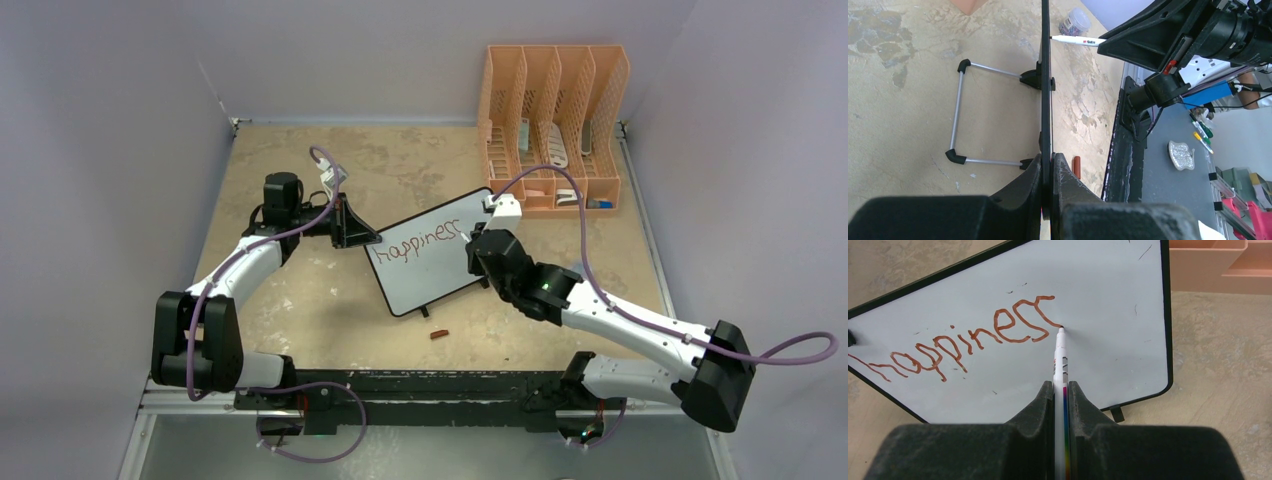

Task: Write a sentence on the whiteboard

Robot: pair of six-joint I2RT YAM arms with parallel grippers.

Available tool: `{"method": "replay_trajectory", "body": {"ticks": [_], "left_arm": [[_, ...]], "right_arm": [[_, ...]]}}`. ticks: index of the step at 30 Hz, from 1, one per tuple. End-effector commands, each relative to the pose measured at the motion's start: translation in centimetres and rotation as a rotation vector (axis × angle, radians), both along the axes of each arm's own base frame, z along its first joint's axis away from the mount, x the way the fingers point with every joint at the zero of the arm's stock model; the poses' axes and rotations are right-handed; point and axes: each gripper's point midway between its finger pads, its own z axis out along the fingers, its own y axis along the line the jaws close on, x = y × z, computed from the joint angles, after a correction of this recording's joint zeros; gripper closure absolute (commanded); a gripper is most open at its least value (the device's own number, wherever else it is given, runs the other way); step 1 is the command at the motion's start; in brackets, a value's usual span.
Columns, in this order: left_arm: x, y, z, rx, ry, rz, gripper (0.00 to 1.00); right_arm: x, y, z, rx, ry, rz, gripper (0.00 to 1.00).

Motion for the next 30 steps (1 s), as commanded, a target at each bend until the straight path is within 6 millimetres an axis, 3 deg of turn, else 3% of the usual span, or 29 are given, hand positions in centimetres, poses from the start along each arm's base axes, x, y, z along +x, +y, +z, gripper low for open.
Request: {"method": "replay_trajectory", "body": {"ticks": [1,13,21,30], "left_arm": [[-0.4,-0.4,-1.0,0.028,0.017,-0.013,1.00],[-0.3,-0.4,-1.1,0.030,0.017,-0.012,1.00],[-0.3,-0.3,-1.1,0.035,0.016,-0.008,1.00],[-0.3,-0.3,-1.1,0.042,0.015,-0.004,1.00]], "right_arm": [[-0.5,0.1,0.0,0.019,0.014,0.022,1.00],[-0.8,0.6,0.1,0.027,0.027,0.053,1.00],[-0.5,-1.3,3.4,0.057,-0.064,-0.013,1.00],[0.4,-2.9,4.2,0.041,-0.118,-0.071,1.00]]}}
